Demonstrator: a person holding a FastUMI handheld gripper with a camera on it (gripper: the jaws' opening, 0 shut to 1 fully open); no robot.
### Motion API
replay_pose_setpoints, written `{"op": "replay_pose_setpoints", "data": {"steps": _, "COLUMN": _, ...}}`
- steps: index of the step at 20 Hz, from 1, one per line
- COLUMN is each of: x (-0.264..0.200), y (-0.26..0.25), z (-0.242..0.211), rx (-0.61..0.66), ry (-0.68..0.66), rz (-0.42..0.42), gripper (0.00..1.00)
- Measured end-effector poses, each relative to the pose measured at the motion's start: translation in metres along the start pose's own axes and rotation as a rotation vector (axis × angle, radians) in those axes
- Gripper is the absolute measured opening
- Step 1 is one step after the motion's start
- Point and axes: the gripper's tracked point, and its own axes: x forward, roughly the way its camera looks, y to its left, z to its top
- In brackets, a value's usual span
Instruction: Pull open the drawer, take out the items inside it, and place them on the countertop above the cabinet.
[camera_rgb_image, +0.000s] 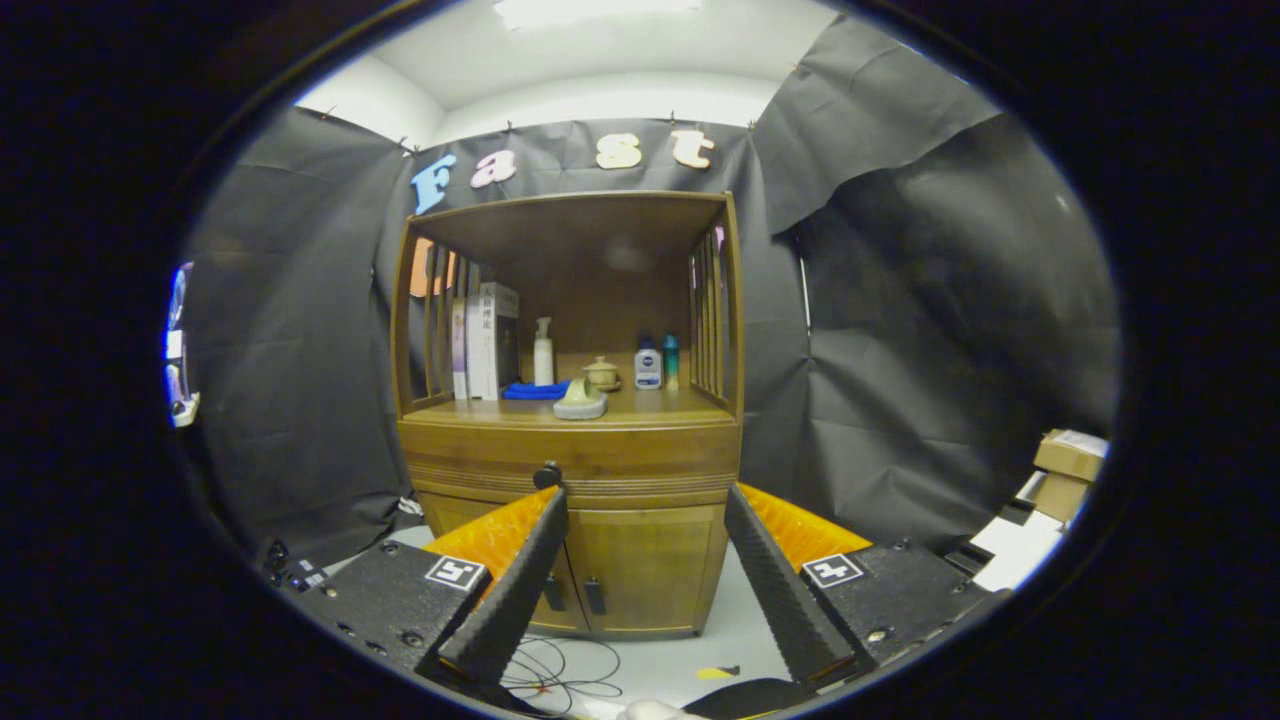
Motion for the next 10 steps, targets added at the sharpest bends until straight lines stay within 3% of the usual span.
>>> {"op": "replay_pose_setpoints", "data": {"steps": 10, "x": -0.0007, "y": 0.0008, "z": -0.0012, "rx": -0.003, "ry": -0.009, "rz": -0.002, "gripper": 1.00}}
